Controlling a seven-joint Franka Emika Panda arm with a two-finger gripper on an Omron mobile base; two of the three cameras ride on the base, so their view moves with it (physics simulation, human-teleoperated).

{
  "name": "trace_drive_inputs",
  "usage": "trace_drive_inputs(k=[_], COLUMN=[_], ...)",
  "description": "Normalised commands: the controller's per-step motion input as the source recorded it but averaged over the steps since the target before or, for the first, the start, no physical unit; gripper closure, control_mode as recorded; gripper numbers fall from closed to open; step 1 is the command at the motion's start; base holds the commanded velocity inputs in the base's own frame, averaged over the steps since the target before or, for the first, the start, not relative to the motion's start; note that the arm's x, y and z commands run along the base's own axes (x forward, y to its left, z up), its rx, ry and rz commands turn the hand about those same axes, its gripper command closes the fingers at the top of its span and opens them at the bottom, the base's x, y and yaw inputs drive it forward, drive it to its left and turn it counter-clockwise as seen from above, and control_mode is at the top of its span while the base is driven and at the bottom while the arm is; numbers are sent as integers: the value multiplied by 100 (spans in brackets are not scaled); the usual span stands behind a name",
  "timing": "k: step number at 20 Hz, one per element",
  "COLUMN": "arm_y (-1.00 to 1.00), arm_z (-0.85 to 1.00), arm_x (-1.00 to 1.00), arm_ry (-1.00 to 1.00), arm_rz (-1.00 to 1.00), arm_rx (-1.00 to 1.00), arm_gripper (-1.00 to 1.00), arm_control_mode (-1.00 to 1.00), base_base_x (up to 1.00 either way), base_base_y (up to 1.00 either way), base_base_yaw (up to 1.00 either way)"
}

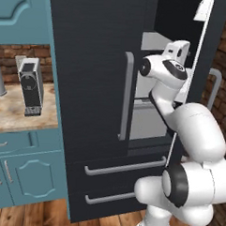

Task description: Retrieve the steak from the fridge and place it on the saucepan with marinade on the stove.

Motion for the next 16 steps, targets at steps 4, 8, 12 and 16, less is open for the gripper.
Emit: trace_drive_inputs(k=[4,8,12,16], arm_y=[-27,-62,-84,-100], arm_z=[12,0,0,0], arm_x=[-8,-44,-93,-78], arm_ry=[6,4,2,4], arm_rz=[-8,-16,-23,-24], arm_rx=[0,0,0,0], arm_gripper=[-100,-100,-100,-100], arm_control_mode=[-100,-100,-100,-100], base_base_x=[0,0,0,0], base_base_y=[0,0,0,0], base_base_yaw=[0,0,0,0])
